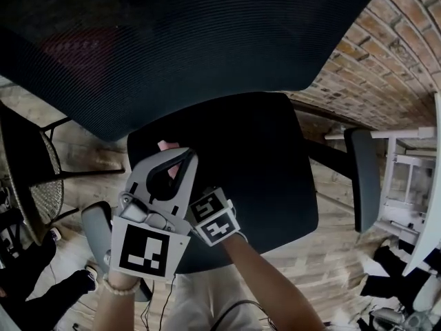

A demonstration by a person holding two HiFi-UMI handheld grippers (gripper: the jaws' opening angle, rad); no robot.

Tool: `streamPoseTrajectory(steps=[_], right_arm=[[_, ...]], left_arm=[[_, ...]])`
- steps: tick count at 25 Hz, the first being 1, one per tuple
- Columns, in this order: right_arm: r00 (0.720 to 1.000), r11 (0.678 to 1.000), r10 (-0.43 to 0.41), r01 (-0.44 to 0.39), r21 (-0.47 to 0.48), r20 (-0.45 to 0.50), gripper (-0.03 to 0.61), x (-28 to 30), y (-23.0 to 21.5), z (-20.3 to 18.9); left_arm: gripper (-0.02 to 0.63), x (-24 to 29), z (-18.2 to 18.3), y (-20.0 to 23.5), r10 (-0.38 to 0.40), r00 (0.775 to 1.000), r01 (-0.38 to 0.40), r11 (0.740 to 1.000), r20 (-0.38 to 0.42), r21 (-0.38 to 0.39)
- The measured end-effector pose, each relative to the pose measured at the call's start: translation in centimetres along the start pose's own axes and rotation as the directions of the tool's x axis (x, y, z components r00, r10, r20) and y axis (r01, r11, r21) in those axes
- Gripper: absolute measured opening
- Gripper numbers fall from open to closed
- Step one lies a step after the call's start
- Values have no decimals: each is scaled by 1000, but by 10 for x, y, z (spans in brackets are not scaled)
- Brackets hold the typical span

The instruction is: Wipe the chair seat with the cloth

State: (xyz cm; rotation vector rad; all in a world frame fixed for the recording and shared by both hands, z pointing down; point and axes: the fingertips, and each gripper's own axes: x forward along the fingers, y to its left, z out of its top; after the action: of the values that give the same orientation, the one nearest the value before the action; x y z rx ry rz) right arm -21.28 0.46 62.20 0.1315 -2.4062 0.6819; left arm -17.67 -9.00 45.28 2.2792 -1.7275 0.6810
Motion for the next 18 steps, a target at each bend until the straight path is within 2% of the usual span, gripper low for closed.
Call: streamPoseTrajectory(steps=[7,12,18], right_arm=[[998,998,67,-67,-6,-14,51,3,33,-13],[999,999,38,-38,17,-4,51,-5,22,-17],[999,998,-39,37,58,23,51,-27,-10,-22]], left_arm=[[18,-12,-6,6,18,1000,-18,1000,-11,0],[18,-13,-11,2,16,1000,-16,1000,-12,-13],[18,-4,-14,-9,5,1000,-6,999,-23,-36]])
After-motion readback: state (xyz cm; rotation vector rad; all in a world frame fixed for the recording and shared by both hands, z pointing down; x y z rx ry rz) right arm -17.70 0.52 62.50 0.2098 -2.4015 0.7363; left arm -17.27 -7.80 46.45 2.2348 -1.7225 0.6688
